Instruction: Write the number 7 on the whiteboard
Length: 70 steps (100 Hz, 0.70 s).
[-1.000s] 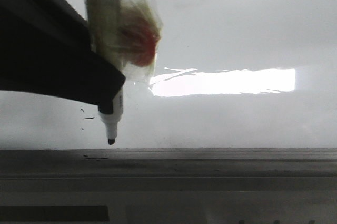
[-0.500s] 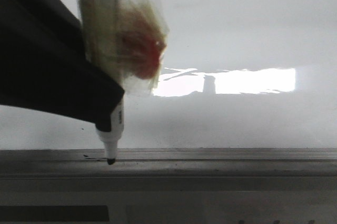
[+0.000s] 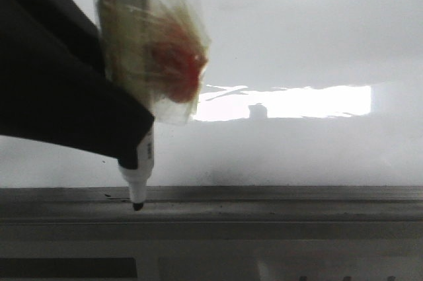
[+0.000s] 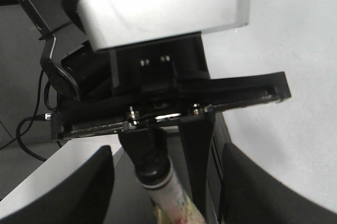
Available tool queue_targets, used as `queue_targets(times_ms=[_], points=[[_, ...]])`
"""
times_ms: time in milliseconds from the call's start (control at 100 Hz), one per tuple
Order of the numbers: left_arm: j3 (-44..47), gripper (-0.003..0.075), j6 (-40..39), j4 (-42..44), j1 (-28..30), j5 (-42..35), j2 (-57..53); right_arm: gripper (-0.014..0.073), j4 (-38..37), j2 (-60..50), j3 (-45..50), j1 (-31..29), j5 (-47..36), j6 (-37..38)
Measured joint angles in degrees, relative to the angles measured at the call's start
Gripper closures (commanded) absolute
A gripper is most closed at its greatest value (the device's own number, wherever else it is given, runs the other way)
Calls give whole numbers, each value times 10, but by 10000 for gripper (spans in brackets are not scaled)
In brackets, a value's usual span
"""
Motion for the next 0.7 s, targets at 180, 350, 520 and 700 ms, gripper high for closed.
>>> queue_targets(times_ms=[180,350,520,700], points=[[0,741,0,0,0,8,0,188,0,29,0,0,10,0],[0,741,0,0,0,17,0,348,0,46,0,0,25,0],[0,741,-8,-4,0,28,0,653,-5,46,0,0,42,-6],[2,671,-42,-22,0,36,0,636,-16,26,0,0,40,-20]])
